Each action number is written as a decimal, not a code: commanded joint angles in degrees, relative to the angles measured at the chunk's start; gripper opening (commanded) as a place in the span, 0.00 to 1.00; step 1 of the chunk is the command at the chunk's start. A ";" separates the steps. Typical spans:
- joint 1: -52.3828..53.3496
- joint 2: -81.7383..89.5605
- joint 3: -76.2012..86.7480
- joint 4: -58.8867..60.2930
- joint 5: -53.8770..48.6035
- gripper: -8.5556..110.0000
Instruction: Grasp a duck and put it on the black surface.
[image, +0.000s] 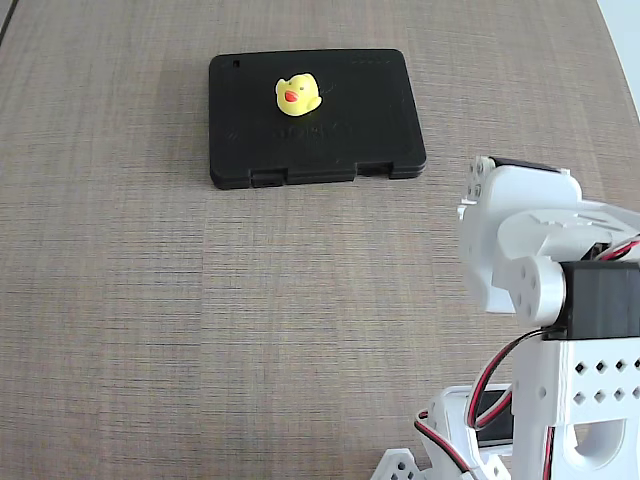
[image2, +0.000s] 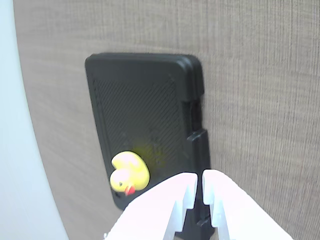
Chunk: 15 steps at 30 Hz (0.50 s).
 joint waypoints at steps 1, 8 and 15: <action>1.67 9.32 10.02 -4.39 -0.26 0.08; 2.11 17.31 21.27 -5.54 -0.26 0.08; 2.20 19.69 23.99 -5.54 -0.26 0.08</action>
